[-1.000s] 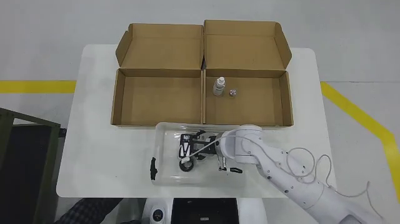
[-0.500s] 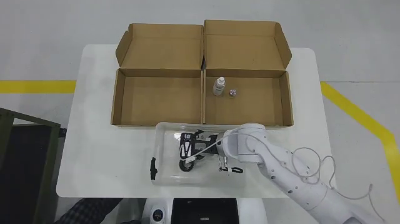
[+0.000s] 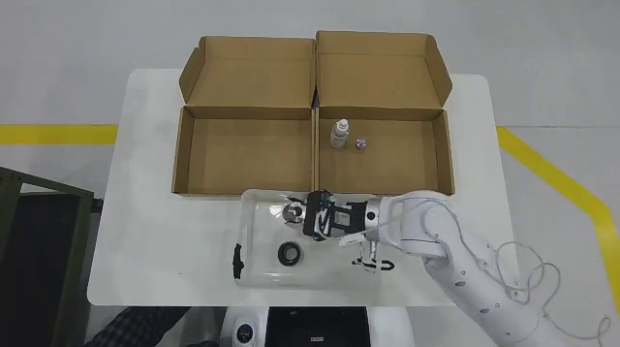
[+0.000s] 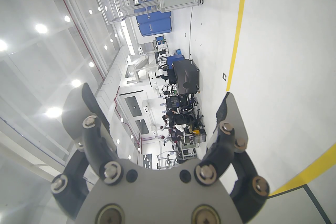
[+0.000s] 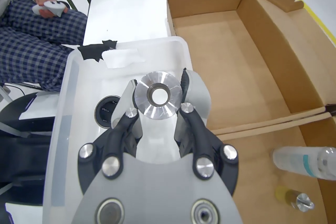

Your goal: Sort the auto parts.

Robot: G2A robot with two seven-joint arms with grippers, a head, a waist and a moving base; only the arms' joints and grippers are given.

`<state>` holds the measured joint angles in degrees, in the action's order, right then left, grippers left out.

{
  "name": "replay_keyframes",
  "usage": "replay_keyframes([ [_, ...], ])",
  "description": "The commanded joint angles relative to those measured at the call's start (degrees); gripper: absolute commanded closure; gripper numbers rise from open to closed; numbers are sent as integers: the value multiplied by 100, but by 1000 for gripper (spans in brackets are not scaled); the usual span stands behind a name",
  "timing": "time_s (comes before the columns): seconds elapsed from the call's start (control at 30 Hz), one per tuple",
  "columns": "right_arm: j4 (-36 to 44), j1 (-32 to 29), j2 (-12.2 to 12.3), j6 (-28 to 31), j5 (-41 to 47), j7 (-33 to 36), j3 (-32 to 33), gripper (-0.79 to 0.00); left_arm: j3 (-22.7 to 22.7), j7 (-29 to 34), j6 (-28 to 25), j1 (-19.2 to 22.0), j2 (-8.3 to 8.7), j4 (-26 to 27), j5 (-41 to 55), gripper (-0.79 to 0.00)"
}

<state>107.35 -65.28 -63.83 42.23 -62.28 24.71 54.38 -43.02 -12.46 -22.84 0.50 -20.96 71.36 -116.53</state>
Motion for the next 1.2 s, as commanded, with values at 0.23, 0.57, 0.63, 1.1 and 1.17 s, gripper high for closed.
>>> replay_keyframes([
  [0.23,54,-455,148,180,915,-412,829,0,0,0,0,0,0,0,0,-785],
  [0.57,127,-730,256,391,1660,-556,1409,0,0,0,0,0,0,0,0,-785],
  [0.63,121,-752,266,379,1739,-512,1434,0,0,0,0,0,0,0,0,-785],
  [1.1,118,-747,271,370,1771,-495,1453,0,0,0,0,0,0,0,0,-785],
  [1.17,118,-747,271,370,1771,-495,1453,0,0,0,0,0,0,0,0,-785],
])
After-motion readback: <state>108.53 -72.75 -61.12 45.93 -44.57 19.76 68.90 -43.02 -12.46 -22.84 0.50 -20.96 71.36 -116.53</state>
